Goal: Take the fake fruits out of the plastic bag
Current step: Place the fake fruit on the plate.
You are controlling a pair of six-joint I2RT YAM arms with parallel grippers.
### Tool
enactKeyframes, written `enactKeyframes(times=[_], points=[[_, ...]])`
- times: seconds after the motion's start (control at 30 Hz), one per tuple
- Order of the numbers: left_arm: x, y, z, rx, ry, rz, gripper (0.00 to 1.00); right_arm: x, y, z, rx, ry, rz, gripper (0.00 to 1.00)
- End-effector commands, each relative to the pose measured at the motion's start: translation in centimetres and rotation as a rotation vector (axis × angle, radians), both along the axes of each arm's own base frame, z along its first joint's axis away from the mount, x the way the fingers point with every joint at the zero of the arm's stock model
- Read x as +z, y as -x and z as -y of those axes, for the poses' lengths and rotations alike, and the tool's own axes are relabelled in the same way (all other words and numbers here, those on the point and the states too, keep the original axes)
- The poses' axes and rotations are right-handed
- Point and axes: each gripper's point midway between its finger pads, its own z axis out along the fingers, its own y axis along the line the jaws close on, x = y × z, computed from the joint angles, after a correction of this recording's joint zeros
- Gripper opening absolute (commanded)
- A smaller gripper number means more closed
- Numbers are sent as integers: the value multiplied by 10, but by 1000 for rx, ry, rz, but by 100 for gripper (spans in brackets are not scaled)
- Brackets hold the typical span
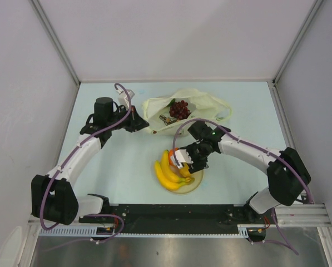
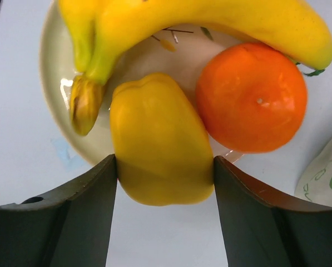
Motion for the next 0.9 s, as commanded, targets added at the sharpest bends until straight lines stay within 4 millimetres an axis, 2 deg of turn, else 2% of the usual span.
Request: enactKeyframes(times=[0.0,0.1,0.2,0.23,0.3,0.33,0.47,0.53,0.57,0.6,0.63,0.67,0.7,0.77,0.8,0.87], points=[[26,0,3,-14,22,83,3,3,-27,-24,-49,-38,85,42],[27,1,2,-12,22,90,3,4,-23,-27,-40,-40,84,49],[27,2,2,-9,22,94,3,6,-20,-27,-48,-43,71,62],[25,3,2,-12,22,91,4,6,-18,-27,-53,-45,65,76],[24,4,2,-12,23,86,3,13,-18,-26,-54,-52,75,85],[23,4,2,-14,23,84,3,15,-16,-24,-57,-52,74,99],[21,3,3,-16,28,76,3,43,-15,-20,-91,-111,107,100],[20,2,5,-21,34,64,3,69,-19,-22,-127,-183,157,100],[21,3,5,-21,37,61,2,77,-24,-22,-212,-209,147,100],[21,3,6,-25,39,58,2,99,-37,-31,-279,-300,187,99],[23,4,6,-29,42,57,1,112,-46,-33,-345,-353,191,100],[24,5,6,-29,42,57,0,122,-58,-31,-486,-416,131,99],[27,6,6,-34,39,72,0,142,-76,-39,-537,-518,157,100],[29,9,5,-42,36,70,0,152,-101,-37,-660,-602,122,99],[32,9,6,-52,31,76,0,159,-118,-45,-683,-662,148,95],[28,15,7,-86,23,44,0,162,-143,-45,-740,-709,155,89]])
